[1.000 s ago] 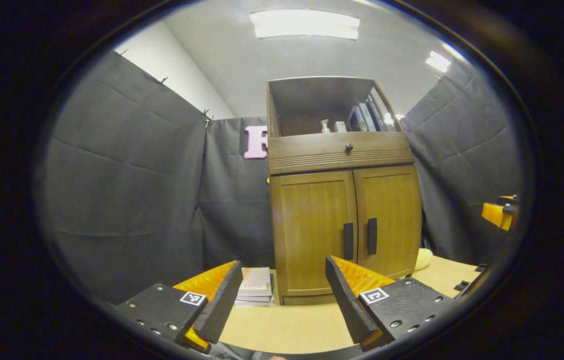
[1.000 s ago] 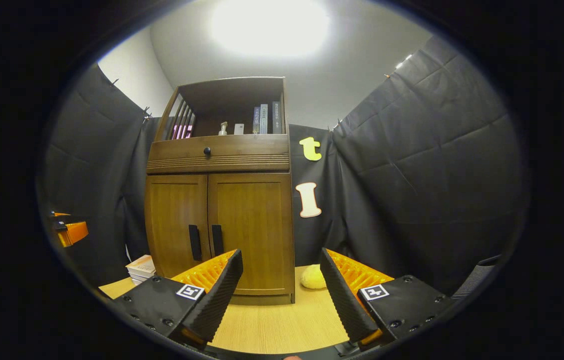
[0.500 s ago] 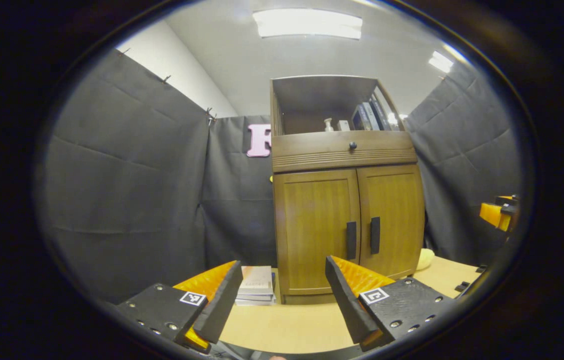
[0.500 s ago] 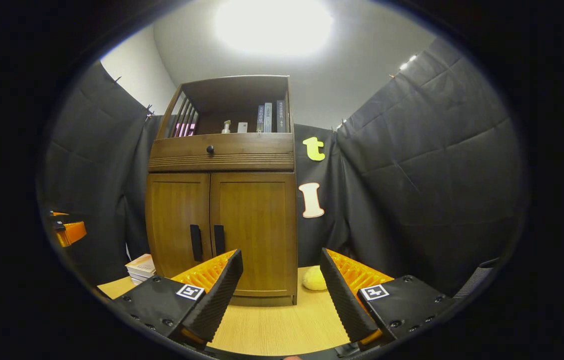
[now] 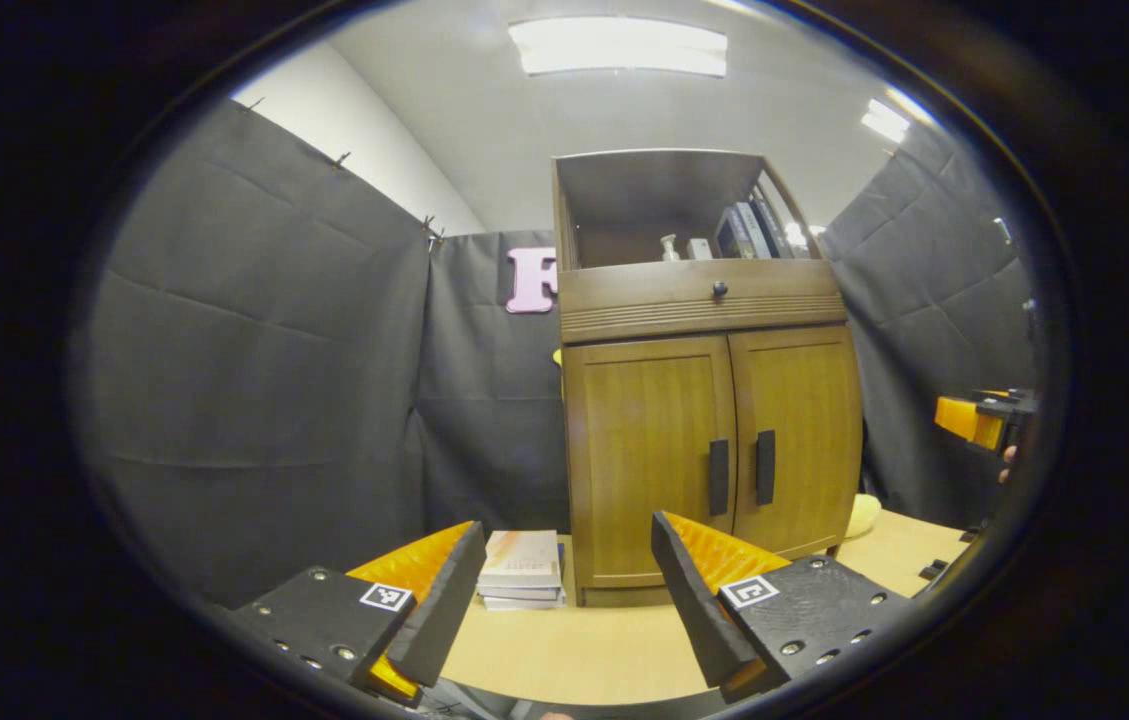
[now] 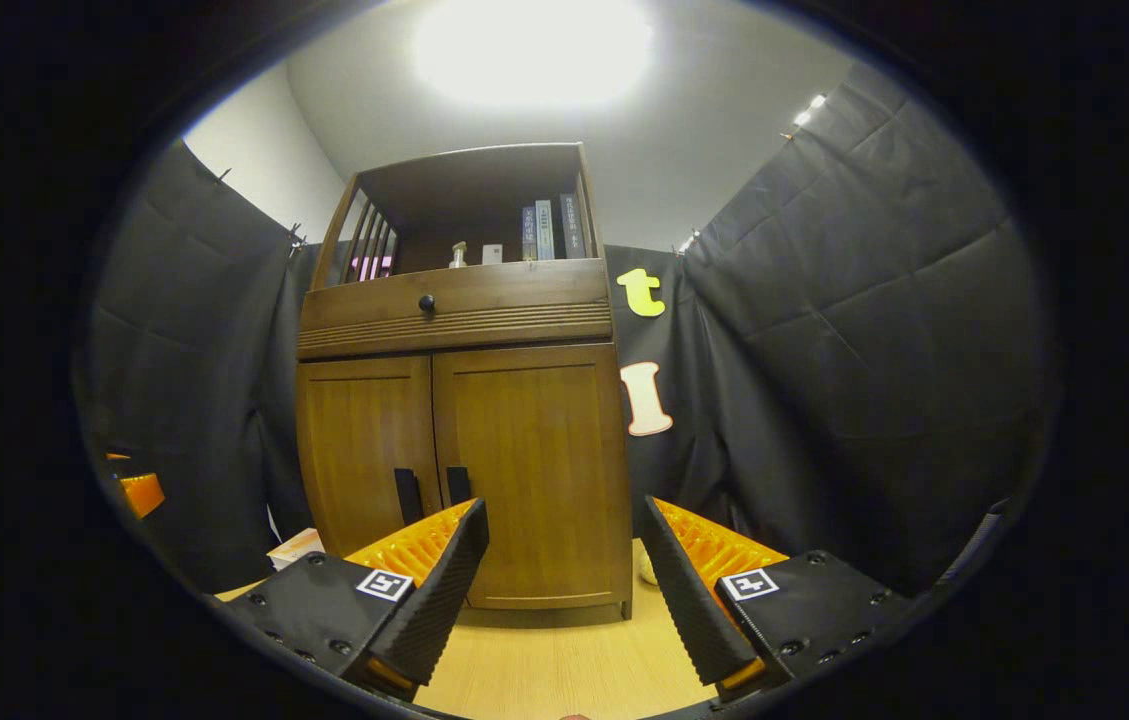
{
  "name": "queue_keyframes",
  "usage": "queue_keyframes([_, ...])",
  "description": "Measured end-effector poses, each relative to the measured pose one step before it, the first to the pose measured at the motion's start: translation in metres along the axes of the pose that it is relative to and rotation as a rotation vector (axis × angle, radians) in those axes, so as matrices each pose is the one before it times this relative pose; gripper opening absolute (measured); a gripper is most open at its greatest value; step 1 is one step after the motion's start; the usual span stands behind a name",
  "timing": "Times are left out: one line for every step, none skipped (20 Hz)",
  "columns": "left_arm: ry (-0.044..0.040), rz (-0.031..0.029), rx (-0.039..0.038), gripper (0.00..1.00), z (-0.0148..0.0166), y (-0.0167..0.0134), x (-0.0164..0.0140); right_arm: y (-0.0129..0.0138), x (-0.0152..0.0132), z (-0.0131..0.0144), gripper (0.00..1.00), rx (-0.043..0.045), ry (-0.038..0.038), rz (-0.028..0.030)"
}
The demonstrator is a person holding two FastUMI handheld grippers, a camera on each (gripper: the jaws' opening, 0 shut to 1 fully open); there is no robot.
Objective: Open the right door of the double-door shoe cabinet with the right hand, and open the left door with the left hand.
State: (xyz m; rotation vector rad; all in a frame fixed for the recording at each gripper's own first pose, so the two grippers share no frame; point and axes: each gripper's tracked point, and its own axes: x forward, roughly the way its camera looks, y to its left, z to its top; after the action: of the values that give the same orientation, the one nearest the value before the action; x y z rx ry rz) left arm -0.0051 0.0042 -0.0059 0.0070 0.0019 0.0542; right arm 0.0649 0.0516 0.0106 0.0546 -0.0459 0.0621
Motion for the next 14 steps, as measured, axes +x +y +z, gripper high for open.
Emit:
queue_keyframes([-0.00013, 0.00662, 0.0032, 0.96, -0.00026, 0.00081, 0.00085, 0.0033, 0.00703, 0.00116, 0.96, -0.00857, -0.0013, 0.00595])
queue_keyframes([0.00162, 0.00677, 0.00075, 0.97, -0.00017, 0.00057, 0.00103, 0.00324, 0.00673, -0.00137, 0.94, -0.00888, 0.00022, 0.00553])
queue_keyframes([-0.0004, 0.00569, -0.00198, 0.98, -0.00026, -0.00006, 0.00167, 0.00335, 0.00776, 0.00125, 0.96, -0.00324, -0.00119, 0.00624])
queue_keyframes([-0.00284, 0.00608, -0.00163, 0.98, 0.00124, 0.00038, 0.00037, 0.00302, 0.00729, 0.0032, 0.96, 0.00211, -0.00842, 0.00647])
queue_keyframes([-0.00343, 0.0081, 0.00113, 0.96, 0.00056, 0.00052, -0.00073, 0.00323, 0.0063, 0.00297, 0.96, 0.00347, -0.00825, 0.00477])
queue_keyframes([-0.00361, 0.01127, 0.00399, 0.96, 0.00135, 0.00106, 0.00022, 0.00373, 0.00739, 0.0024, 0.96, 0.00168, -0.00714, 0.00764])
queue_keyframes([-0.00296, 0.01489, 0.00531, 0.97, 0.00003, 0.00037, 0.00049, 0.00319, 0.00667, 0.00059, 0.94, -0.00124, -0.00384, 0.00703])
queue_keyframes([-0.00216, 0.0114, 0.00303, 0.97, 0.0005, 0.00043, 0.00072, 0.00324, 0.00579, -0.00102, 0.94, -0.00214, -0.00051, 0.00716])
queue_keyframes([-0.00154, 0.01374, 0.00171, 0.97, -0.0011, 0.00106, 0.00045, 0.00352, 0.00689, -0.00107, 0.94, -0.00193, 0.00123, 0.00792])
queue_keyframes([-0.00028, 0.01125, 0.00139, 0.98, 0.00012, 0.00073, 0.00116, 0.00418, 0.00519, -0.00219, 0.96, -0.00229, 0.00068, 0.00855])
queue_keyframes([-0.00085, 0.01135, 0.00218, 0.98, 0.00018, 0.00079, -0.00047, 0.00378, 0.00713, -0.00131, 0.96, -0.00336, 0.00106, 0.00816])
queue_keyframes([-0.00021, 0.00999, 0.00386, 0.97, 0.00027, 0.00099, 0.00028, 0.00405, 0.00325, -0.00207, 0.96, -0.00375, 0.00171, 0.00851])
queue_keyframes([0.00063, 0.00816, 0.00563, 0.98, -0.00176, 0.00107, 0.00077, 0.00504, 0.0062, -0.0019, 0.94, -0.00459, 0.00077, 0.01356])
queue_keyframes([-0.00041, 0.00966, 0.00702, 0.98, -0.00064, 0.00123, 0.00133, 0.00413, 0.00614, -0.00432, 0.96, -0.00758, 0.00431, 0.00845])
